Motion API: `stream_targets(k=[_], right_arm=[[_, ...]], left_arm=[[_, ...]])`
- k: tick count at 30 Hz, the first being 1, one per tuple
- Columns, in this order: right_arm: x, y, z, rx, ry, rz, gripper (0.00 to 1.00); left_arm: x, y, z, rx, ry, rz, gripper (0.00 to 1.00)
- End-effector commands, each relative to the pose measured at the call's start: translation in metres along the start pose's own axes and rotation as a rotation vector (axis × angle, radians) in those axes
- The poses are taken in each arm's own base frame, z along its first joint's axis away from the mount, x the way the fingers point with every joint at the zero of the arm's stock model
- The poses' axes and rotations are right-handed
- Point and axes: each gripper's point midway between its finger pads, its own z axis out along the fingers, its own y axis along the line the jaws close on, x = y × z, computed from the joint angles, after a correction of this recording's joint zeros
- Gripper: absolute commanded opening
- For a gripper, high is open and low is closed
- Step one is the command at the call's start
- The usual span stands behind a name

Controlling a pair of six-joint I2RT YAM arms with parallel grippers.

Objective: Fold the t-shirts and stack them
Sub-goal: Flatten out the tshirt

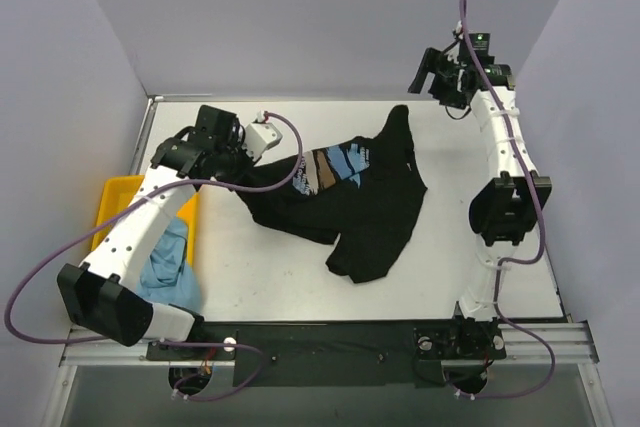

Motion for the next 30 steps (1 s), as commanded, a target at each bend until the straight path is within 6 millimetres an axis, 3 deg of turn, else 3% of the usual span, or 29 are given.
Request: stream_targets(k=[1,2,3,6,7,8,9,11,12,13,14,16,22,26,30], right_arm=[[0.036,-0.028,-0.012,0.202,0.142,0.02,0.91],[0.07,-0.044,-0.011,0.267,0.242,0.01,0.92],[0.076,-0.048,-0.027,0.323,0.24,-0.015,0.92],[0.162,-0.07,-0.059,0.438,0.4,-0.052,0.92],[0.179,-0.062,-0.061,0.436,0.414,-0.073,0.92],[0.215,-0.067,-0.074,0.453,0.477,-0.082,0.92],[0.231,-0.053,-0.075,0.439,0.475,-0.103,0.91],[0.289,-0.055,-0.089,0.473,0.56,-0.12,0.89],[0.295,-0.051,-0.093,0.465,0.544,-0.107,0.88],[0.319,-0.047,-0.094,0.465,0.566,-0.082,0.85],[0.324,-0.039,-0.096,0.437,0.545,-0.067,0.83],[0.351,-0.024,-0.096,0.4,0.55,-0.064,0.8],[0.412,-0.014,-0.092,0.423,0.674,-0.061,0.73],[0.45,-0.015,-0.084,0.377,0.753,-0.05,0.55],[0.458,-0.021,-0.083,0.381,0.781,-0.047,0.29]], left_arm=[[0.003,-0.028,0.031,0.106,-0.035,-0.026,0.0],[0.007,-0.031,0.034,0.114,-0.028,-0.03,0.0],[0.013,-0.034,0.039,0.119,-0.016,-0.04,0.0],[0.019,-0.038,0.043,0.134,0.006,-0.069,0.0],[0.02,-0.038,0.044,0.134,0.01,-0.077,0.0],[0.021,-0.038,0.045,0.13,0.016,-0.088,0.0],[0.023,-0.037,0.046,0.125,0.022,-0.092,0.0],[0.025,-0.037,0.046,0.124,0.035,-0.101,0.0],[0.027,-0.038,0.046,0.123,0.041,-0.107,0.0],[0.029,-0.038,0.047,0.12,0.049,-0.109,0.0],[0.03,-0.038,0.046,0.118,0.053,-0.116,0.0],[0.033,-0.037,0.045,0.105,0.062,-0.125,0.0],[0.043,-0.038,0.042,0.095,0.094,-0.132,0.0],[0.052,-0.027,0.042,0.046,0.112,-0.147,0.0],[0.055,-0.012,0.028,-0.01,0.121,-0.155,0.0]])
